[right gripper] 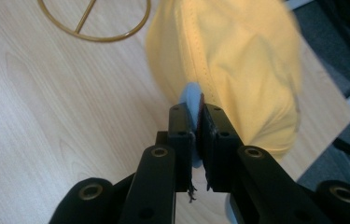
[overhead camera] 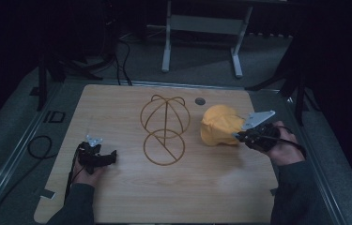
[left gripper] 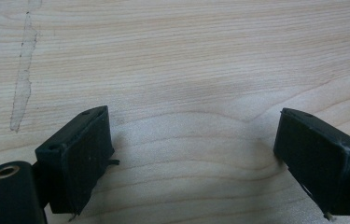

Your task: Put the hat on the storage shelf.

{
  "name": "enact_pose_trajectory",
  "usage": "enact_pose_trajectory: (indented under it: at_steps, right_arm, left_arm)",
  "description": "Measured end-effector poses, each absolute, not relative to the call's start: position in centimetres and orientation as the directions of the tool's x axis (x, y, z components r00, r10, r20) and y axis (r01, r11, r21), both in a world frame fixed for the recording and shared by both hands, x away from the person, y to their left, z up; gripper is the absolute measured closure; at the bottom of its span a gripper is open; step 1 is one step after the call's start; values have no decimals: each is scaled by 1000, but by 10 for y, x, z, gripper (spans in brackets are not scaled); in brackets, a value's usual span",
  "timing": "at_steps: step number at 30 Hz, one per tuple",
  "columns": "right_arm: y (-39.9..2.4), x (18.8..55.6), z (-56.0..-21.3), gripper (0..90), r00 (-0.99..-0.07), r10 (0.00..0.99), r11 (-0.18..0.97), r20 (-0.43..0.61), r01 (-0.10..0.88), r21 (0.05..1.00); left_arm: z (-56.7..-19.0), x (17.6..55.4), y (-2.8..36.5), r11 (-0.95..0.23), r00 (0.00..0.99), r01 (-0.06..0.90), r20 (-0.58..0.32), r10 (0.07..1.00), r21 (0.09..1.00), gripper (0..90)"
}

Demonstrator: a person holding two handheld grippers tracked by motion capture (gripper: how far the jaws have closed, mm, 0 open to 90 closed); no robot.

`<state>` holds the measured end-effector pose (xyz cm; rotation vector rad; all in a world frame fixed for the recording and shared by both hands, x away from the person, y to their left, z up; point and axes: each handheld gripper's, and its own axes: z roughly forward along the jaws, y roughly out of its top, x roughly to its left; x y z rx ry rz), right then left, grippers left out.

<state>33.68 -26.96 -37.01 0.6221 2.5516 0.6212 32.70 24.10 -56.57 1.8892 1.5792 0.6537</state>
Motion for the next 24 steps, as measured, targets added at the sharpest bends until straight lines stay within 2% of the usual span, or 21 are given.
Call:
enact_pose_trajectory:
  at_steps: [5,8,16,24]
  right_arm:
    - [-257,341,-357,822,-817,482,817,-317,287,500]
    - [-241,348,-362,804,-836,449,834,-315,266,482]
    - [-208,366,-368,739,-867,414,827,-279,230,512]
    - [-204,375,-376,695,-874,400,849,-276,240,471]
  left_arm:
    - [-566,327,241,-127,177,697,1,984,706,115]
    - [-566,327,241,-126,177,697,1,984,706,115]
    - [-566,327,241,-126,178,696,0,984,707,115]
    - [-566,327,241,-127,179,696,0,984,707,115]
